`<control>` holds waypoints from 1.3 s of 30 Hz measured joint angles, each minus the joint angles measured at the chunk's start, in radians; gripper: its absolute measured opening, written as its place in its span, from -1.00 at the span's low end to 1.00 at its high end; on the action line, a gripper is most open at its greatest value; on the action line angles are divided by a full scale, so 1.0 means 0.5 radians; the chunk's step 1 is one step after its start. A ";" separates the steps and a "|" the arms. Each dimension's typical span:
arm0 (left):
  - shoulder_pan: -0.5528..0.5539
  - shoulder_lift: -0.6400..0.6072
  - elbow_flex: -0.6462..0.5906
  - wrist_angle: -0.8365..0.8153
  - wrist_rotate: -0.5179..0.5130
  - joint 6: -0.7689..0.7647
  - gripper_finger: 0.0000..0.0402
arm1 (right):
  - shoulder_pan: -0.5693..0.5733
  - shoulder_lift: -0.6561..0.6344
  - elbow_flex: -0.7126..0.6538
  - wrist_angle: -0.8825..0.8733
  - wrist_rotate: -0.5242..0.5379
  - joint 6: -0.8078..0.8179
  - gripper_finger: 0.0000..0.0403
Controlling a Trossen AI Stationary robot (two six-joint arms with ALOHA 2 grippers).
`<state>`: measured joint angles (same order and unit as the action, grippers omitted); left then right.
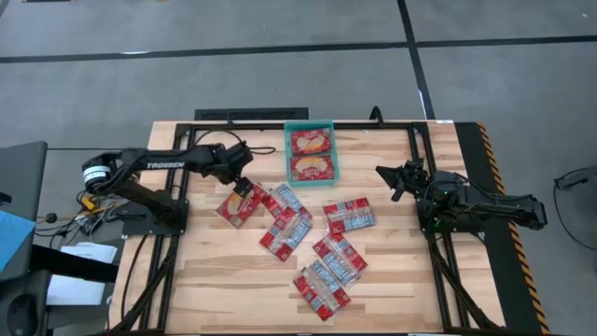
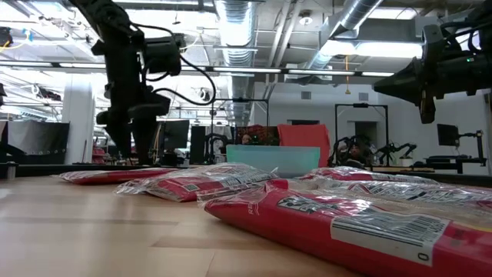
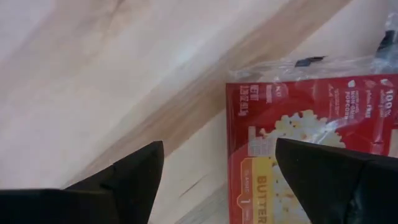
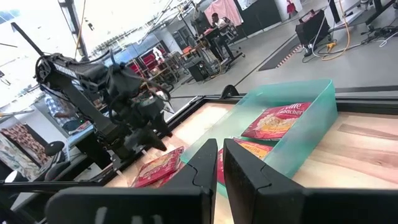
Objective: Sort popcorn bags into baskets
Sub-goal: Put the red popcorn bag into the green bin
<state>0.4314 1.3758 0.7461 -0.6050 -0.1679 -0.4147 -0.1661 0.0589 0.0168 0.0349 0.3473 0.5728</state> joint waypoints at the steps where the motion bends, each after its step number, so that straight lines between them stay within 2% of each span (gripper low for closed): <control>1: -0.008 0.000 -0.017 0.007 0.012 -0.015 0.48 | 0.000 0.000 0.000 0.000 0.001 0.003 -0.73; 7: -0.051 0.006 -0.183 0.250 0.166 -0.039 0.48 | 0.000 0.000 0.000 0.000 0.001 0.005 -0.73; 14: -0.064 0.220 -0.219 0.318 0.248 -0.089 0.41 | 0.000 0.000 0.000 0.002 0.003 0.006 -0.73; 18: -0.064 0.358 -0.199 0.437 0.266 -0.095 0.16 | 0.000 0.000 0.000 0.003 0.003 0.007 -0.73; 29: -0.016 0.276 -0.157 0.366 0.263 -0.130 -0.90 | 0.000 0.000 0.000 0.004 0.001 0.010 -0.73; 34: -0.015 0.284 -0.034 0.236 0.297 -0.181 -0.98 | 0.000 0.000 0.000 0.004 0.001 0.009 -0.73; 39: -0.025 0.283 0.223 0.068 0.285 -0.059 -1.00 | 0.000 0.000 0.000 0.003 0.000 0.004 -0.73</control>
<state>0.4187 1.5173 0.8575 -0.5708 -0.0255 -0.4445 -0.1662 0.0589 0.0170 0.0364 0.3473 0.5747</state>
